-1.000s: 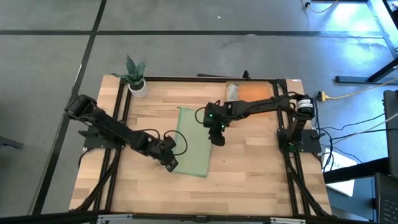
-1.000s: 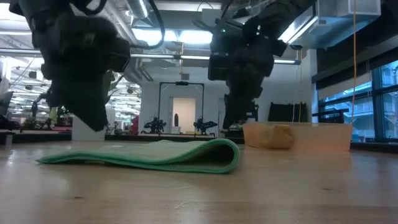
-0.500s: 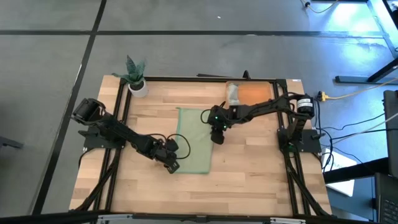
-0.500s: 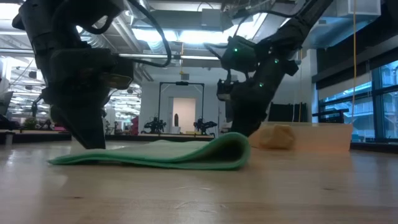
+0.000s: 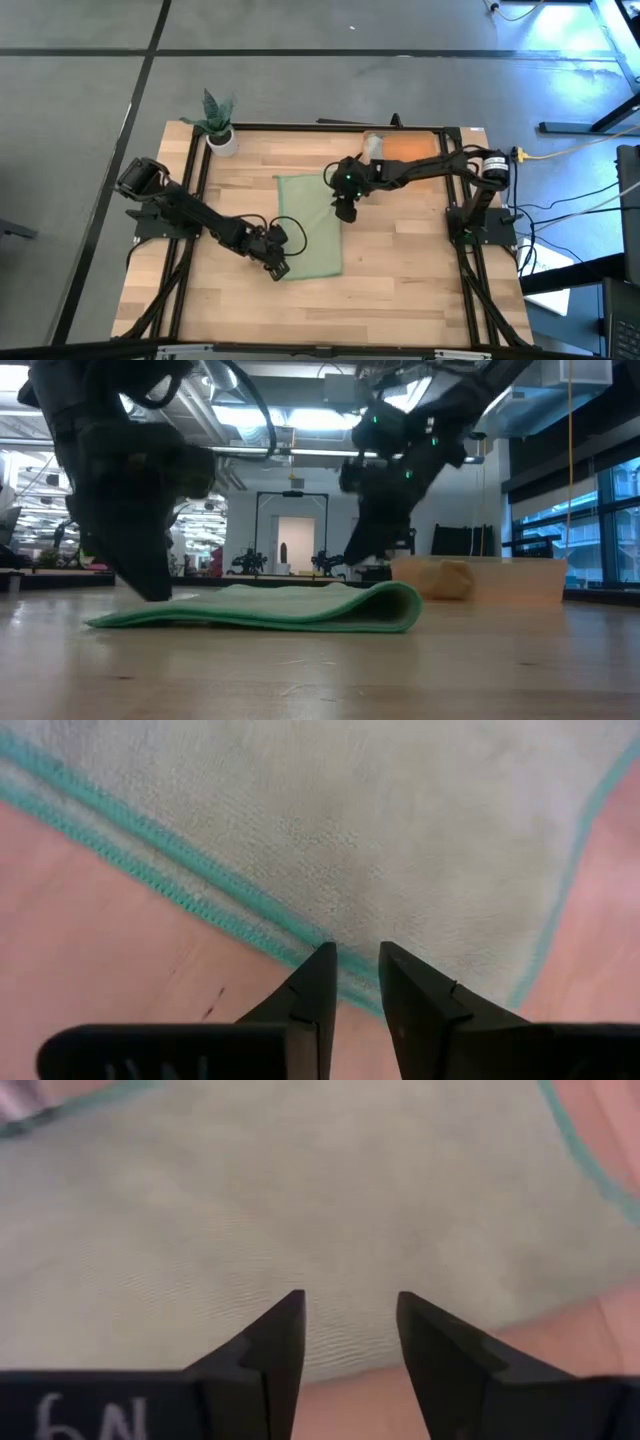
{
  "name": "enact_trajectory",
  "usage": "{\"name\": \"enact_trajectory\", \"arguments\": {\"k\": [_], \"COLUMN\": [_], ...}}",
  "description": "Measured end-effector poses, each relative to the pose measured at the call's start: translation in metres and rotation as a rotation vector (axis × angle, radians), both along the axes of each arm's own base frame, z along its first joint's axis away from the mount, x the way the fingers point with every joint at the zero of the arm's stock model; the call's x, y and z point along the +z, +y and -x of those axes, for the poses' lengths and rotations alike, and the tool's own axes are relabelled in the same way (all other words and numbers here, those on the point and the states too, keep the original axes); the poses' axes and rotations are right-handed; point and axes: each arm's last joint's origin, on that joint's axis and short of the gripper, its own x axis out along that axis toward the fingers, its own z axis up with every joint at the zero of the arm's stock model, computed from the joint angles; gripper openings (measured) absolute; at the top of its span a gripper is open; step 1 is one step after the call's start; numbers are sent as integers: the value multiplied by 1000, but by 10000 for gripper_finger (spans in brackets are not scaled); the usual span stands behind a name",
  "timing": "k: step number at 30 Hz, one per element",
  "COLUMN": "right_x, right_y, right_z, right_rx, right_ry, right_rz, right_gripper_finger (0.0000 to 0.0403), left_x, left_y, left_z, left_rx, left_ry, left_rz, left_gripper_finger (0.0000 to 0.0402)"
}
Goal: Roll microfiber towels into tight, uniform cylinder then place into a basket
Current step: Roll the green microfiber towel
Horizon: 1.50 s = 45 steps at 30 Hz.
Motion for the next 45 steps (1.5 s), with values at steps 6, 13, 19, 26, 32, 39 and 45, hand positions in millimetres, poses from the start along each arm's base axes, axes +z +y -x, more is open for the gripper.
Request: {"name": "enact_trajectory", "arguments": {"k": [6,13,19,26,32,39,45], "right_x": [33,34,35,37,37,3,-4], "right_y": [26,73,95,105,124,144,154], "right_z": [3,7,5,1,-3,-4,-6], "right_rx": [354,710,718,736,799,856,903], "right_ry": [-10,12,4,-48,-127,-61,-84], "right_rz": [31,114,186,198,229,227,248], "right_gripper_finger": [161,161,161,161,161,161,161], "left_x": [28,49,49,49,49,50,50], "left_y": [7,9,2,2,1,-2,-1], "left_z": [12,28,31,31,31,33,33], "left_rx": [-57,-80,-173,-278,-459,-603,-639], "left_ry": [-34,-55,-51,-48,-52,-55,-54], "left_rz": [-41,-99,-104,-162,-269,-348,-372], "left_gripper_finger": [71,71,71,71,71,71,71]}}
